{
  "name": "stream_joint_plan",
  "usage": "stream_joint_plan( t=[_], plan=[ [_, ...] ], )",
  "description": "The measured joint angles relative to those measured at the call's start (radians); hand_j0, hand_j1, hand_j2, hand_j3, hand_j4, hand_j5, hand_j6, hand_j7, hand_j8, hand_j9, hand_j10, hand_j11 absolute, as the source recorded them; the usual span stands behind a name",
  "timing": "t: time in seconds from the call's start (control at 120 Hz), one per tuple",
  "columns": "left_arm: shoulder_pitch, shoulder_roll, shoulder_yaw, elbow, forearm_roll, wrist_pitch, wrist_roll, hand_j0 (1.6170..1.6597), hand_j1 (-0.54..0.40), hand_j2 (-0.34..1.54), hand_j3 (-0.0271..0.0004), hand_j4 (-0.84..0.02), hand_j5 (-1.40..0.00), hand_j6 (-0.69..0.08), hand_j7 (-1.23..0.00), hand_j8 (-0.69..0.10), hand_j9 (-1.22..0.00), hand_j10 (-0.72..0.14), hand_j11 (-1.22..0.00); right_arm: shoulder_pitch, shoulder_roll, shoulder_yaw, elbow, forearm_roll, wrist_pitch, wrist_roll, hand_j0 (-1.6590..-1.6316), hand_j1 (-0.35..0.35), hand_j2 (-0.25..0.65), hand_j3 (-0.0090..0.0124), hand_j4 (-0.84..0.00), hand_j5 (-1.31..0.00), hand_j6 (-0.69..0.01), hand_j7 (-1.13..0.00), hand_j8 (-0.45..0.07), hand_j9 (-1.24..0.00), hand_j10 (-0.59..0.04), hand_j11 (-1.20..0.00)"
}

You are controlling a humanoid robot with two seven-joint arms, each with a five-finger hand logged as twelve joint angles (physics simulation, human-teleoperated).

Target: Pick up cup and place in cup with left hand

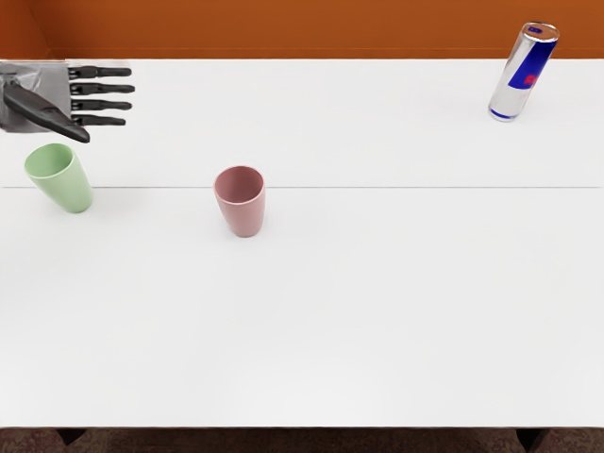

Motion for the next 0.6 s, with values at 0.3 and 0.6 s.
stream_joint_plan(
  t=[0.3, 0.6],
  plan=[
    [-0.029, -0.103, 0.001, -0.011, 0.293, 0.000, 0.004, 1.6581, 0.339, 0.00, 0.0000, -0.008, -0.01, -0.008, -0.01, -0.008, -0.01, -0.008, -0.01, -0.025, 0.000, 0.001, 0.000, 0.001, -0.001, 0.000, -1.6581, -0.349, 0.000, 0.0000, 0.000, 0.00, 0.000, 0.00, 0.000, 0.00, 0.000, 0.00],
    [-0.258, -0.359, 0.245, -0.034, 0.567, 0.310, 0.027, 1.6581, 0.338, 0.00, 0.0000, -0.011, -0.01, -0.011, -0.01, -0.011, -0.01, -0.011, -0.01, -0.029, 0.000, 0.001, 0.000, 0.001, -0.001, 0.000, -1.6581, -0.349, 0.000, 0.0000, 0.000, 0.00, 0.000, 0.00, 0.000, 0.00, 0.000, 0.00]
  ],
)
